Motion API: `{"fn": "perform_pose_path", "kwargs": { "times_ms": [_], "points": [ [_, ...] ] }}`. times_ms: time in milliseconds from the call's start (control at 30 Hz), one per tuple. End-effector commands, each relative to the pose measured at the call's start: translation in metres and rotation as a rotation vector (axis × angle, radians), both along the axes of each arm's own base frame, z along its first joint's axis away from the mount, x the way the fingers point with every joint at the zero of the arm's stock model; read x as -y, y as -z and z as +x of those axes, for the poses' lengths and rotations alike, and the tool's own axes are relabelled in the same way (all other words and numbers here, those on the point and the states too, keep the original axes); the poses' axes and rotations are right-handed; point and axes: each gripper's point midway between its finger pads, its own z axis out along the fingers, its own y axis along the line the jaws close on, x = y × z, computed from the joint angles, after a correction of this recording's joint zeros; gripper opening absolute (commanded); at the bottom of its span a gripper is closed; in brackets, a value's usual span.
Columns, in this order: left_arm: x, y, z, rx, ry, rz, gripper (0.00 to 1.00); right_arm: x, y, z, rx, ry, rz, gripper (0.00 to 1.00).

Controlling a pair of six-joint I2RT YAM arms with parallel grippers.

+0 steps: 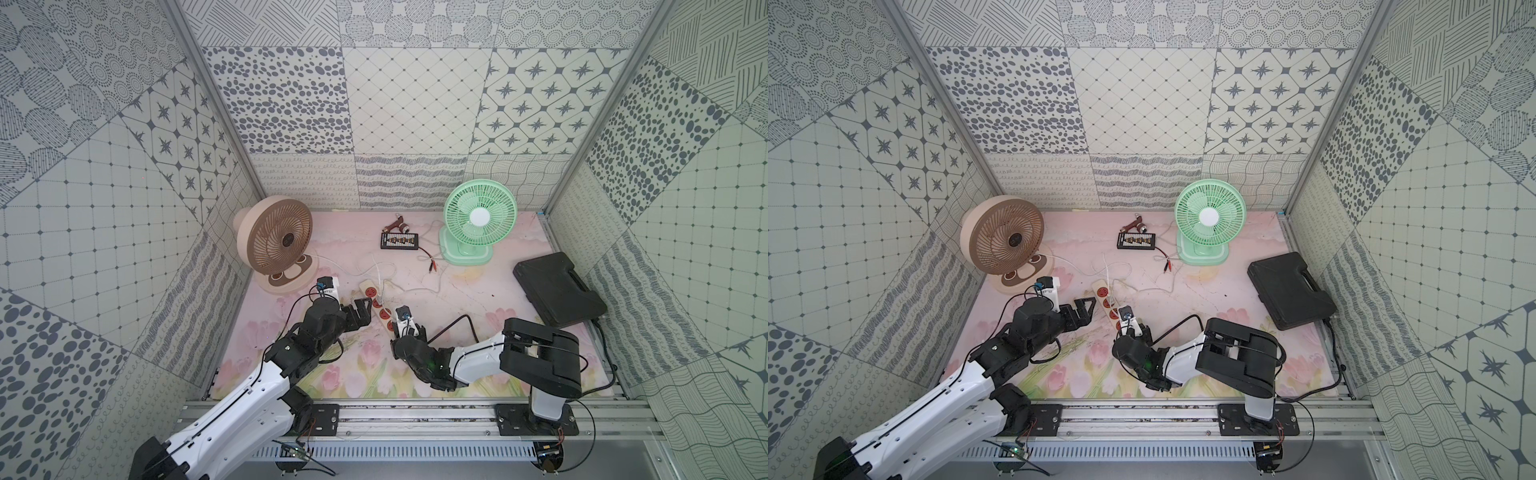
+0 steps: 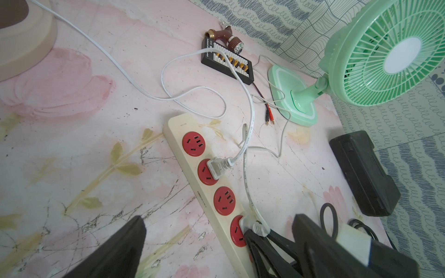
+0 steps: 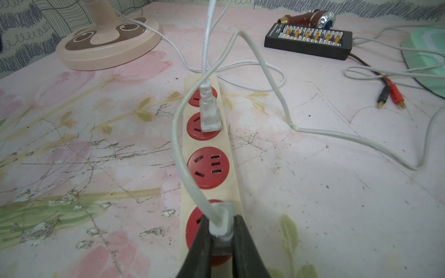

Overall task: Plug the desk fan into the power strip
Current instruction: Insert the plug into the socket.

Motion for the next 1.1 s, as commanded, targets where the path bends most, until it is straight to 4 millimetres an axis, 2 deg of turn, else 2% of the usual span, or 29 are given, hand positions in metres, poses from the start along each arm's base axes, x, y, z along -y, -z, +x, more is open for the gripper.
{"fn": "perform_pose_path", "kwargs": {
  "times_ms": [0, 800, 1067],
  "points": [
    [0.0, -0.012, 0.007, 0.054, 0.002, -0.017, 0.99, 0.065, 0.136, -0.086, -0.439, -0.198, -0.435, 0.0],
    [-0.001, -0.011, 0.006, 0.054, -0.002, -0.009, 1.0, 0.05, 0.112, -0.071, -0.513, -0.193, -0.385, 0.0],
    [-0.002, -0.011, 0.006, 0.056, -0.003, -0.009, 1.0, 0.042, 0.094, -0.066, -0.503, -0.175, -0.33, 0.01]
  ]
}}
